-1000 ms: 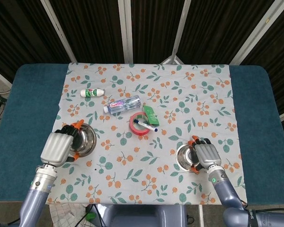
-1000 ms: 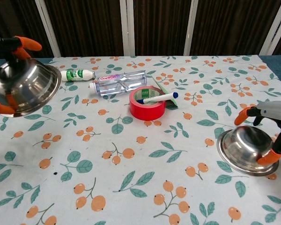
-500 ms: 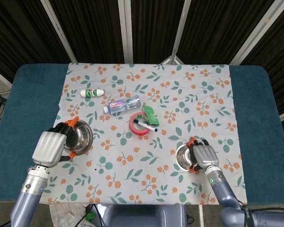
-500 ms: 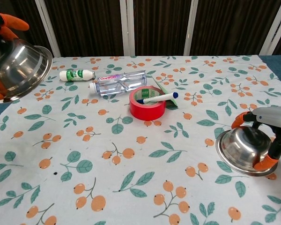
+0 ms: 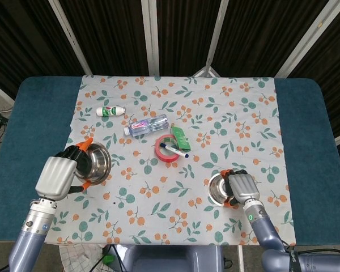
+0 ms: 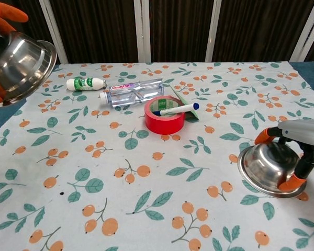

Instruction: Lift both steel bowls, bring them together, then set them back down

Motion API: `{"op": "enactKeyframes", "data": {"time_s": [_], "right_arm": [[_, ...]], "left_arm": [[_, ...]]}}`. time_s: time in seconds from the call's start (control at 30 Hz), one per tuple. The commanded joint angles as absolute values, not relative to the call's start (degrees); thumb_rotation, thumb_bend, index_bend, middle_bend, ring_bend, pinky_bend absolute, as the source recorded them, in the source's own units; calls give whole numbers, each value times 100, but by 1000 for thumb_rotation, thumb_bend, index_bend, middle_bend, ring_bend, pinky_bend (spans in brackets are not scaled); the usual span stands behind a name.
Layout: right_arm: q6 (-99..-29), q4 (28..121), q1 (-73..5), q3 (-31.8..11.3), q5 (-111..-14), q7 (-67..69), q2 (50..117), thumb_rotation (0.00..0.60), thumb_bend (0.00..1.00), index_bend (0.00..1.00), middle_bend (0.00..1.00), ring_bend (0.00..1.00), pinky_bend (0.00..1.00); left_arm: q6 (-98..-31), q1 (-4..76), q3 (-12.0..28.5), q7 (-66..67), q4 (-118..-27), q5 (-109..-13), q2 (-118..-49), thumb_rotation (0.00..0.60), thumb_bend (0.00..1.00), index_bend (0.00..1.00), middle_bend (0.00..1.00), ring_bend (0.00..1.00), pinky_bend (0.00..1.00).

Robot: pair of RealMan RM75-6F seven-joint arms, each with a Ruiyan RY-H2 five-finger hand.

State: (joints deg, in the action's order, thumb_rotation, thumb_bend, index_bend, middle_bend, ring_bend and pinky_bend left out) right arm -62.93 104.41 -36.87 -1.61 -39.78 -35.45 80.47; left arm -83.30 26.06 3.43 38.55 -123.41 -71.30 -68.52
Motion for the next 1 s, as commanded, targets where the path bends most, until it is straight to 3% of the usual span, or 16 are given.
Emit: {"op": "enactKeyframes", "data": {"time_s": [0.03,0.63,1.0], "right_arm": [[-6296,10424,-3671,-161,-4024,-3499,8066,600,66,409,299,477,193],[-6650,10849,-3300,-559,-4994,-2334,7564,600,67,466,324,510,204],[-6553,10741,-2793,-1123,-6452,631,7132,600,67,513,330,510,204]], "left_arm": [[-8337,2567,374,3691,-12279,-7271,-6838,600,0,98,202,263,483],[-8431,2377,454,2165,-11831,-8314,-6892,600,0,109,205,264,483],[-8445,2373,448,-25,-11143,-9097,-6914,600,0,123,207,264,481]]}}
